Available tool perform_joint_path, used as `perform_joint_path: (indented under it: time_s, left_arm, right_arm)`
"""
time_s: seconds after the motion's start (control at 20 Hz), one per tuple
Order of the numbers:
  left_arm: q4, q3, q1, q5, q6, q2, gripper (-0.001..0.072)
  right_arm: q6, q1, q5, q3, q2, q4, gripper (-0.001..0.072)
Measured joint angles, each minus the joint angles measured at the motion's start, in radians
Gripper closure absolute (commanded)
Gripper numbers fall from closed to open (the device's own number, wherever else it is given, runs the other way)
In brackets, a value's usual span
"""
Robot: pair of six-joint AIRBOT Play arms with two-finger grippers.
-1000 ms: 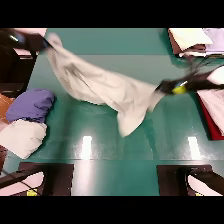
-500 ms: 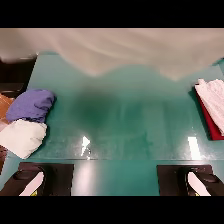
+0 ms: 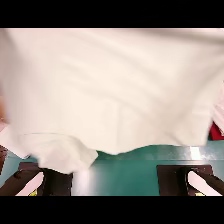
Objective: Fold the shirts.
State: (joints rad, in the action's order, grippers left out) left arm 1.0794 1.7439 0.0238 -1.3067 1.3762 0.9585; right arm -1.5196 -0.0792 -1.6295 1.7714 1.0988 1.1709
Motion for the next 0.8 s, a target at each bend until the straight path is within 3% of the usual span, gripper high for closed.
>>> perform_joint_path:
  time_s: [0.25,0.45,0.5,0.55,0.6,0.8]
  left_arm:
    - [-0.002,-0.356,-0.062,0.053,-0.045,0.246,0.068]
    - [-0.008,-0.375,-0.066,0.158,-0.079,0.489,0.0676]
    - [-0.007,-0.354,-0.058,0.164,-0.076,0.529,0.0455]
    - [-0.008,-0.324,-0.043,0.177,-0.069,0.558,0.0124]
    - [-0.01,-0.293,-0.027,0.18,-0.061,0.579,0.0141]
    - [-0.012,-0.187,0.08,0.08,-0.023,0.592,0.0166]
  right_arm:
    - [0.002,0.079,0.118,-0.272,0.22,0.038,0.0699]
    - [0.002,0.123,0.238,-0.254,0.412,0.047,0.0695]
    - [0.002,0.129,0.254,-0.223,0.452,0.048,0.0543]
    - [0.002,0.133,0.259,-0.184,0.488,0.049,0.0307]
    - [0.003,0.135,0.264,-0.145,0.516,0.048,0.0274]
    - [0.022,0.117,0.232,-0.04,0.553,-0.008,0.0276]
